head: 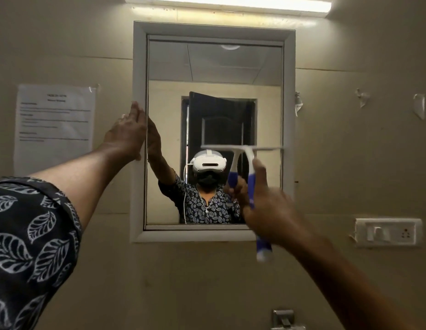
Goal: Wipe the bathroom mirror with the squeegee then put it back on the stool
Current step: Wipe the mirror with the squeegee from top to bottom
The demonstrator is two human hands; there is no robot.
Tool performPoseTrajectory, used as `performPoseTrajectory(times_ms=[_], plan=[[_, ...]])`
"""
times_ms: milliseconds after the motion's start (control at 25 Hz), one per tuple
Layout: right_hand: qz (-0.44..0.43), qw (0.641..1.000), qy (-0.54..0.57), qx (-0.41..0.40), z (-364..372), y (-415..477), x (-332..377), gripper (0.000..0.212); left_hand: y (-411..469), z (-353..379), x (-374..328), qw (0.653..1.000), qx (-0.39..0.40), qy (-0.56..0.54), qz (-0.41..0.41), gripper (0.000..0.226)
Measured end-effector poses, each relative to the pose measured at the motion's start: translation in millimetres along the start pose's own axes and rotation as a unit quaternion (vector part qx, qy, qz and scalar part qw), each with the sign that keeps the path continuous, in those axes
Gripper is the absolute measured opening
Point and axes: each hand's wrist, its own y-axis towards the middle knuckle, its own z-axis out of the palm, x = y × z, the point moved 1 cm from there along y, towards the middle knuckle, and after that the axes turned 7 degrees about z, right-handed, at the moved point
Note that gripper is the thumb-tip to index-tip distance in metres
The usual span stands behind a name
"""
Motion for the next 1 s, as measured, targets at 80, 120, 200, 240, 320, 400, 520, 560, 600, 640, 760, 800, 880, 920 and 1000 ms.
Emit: performPoseTrajectory(times_ms=[80, 120, 200, 240, 320, 400, 520, 560, 600, 640, 760, 800, 880, 920, 1000], plan=[[0.034, 0.999, -0.011, 0.039, 19.1, -27.3, -12.0, 0.105, -0.8, -0.6, -0.5, 1.0, -0.004, 0.003, 0.0, 0.11], [0.049, 0.997, -0.012, 0.058, 27.4, -37.3, -17.3, 0.107, -1.4, -1.1, -1.1, 1.0, -0.005, 0.004, 0.0, 0.109], [0.077, 0.993, -0.007, 0.09, 40.2, -51.5, -26.9, 0.108, -2.3, -2.7, -2.6, 1.0, -0.007, 0.005, 0.0, 0.108], [0.088, 0.991, -0.008, 0.101, 45.2, -56.4, -31.0, 0.108, -2.5, -3.5, -3.3, 1.0, -0.006, 0.004, 0.001, 0.107], [0.112, 0.986, -0.016, 0.126, 54.5, -63.4, -38.2, 0.108, -2.9, -4.0, -3.6, 1.0, -0.007, 0.005, 0.001, 0.107], [0.132, 0.979, -0.031, 0.15, 61.8, -68.8, -43.8, 0.107, -3.1, -3.0, -3.5, 1.0, -0.007, 0.006, -0.002, 0.106], [0.14, 0.972, -0.043, 0.185, 62.9, -76.6, -43.5, 0.102, -1.9, -3.0, -2.0, 1.0, -0.006, 0.009, -0.001, 0.106], [0.14, 0.971, -0.04, 0.187, 57.4, -78.2, -39.7, 0.1, -1.5, -3.4, -1.6, 1.0, -0.006, 0.005, 0.0, 0.106], [0.137, 0.973, -0.037, 0.183, 46.9, -78.0, -32.5, 0.097, -1.2, -3.3, -1.2, 1.0, -0.006, 0.003, 0.0, 0.106], [0.124, 0.976, -0.032, 0.176, 33.5, -74.4, -23.0, 0.092, -0.6, -2.8, -0.2, 1.0, -0.01, 0.005, 0.001, 0.107], [0.031, 0.996, -0.02, 0.081, -21.8, -34.3, 20.6, 0.063, 0.9, 0.2, 1.3, 1.0, -0.018, 0.014, 0.004, 0.106], [-0.009, 1.0, -0.016, 0.02, -41.3, -14.2, 40.5, 0.056, 0.8, 1.3, 1.5, 1.0, -0.018, 0.011, 0.005, 0.106], [-0.104, 0.991, 0.008, -0.085, -72.0, 30.0, 86.2, 0.05, 1.7, 2.5, 2.7, 1.0, -0.02, 0.004, 0.006, 0.106], [-0.145, 0.983, 0.012, -0.114, -81.1, 49.9, 108.3, 0.051, 1.9, 2.8, 2.9, 1.0, -0.02, 0.001, 0.005, 0.107], [-0.181, 0.974, 0.014, -0.133, -87.1, 86.0, 142.6, 0.052, 2.3, 3.3, 2.8, 1.0, -0.022, -0.001, 0.004, 0.107]])
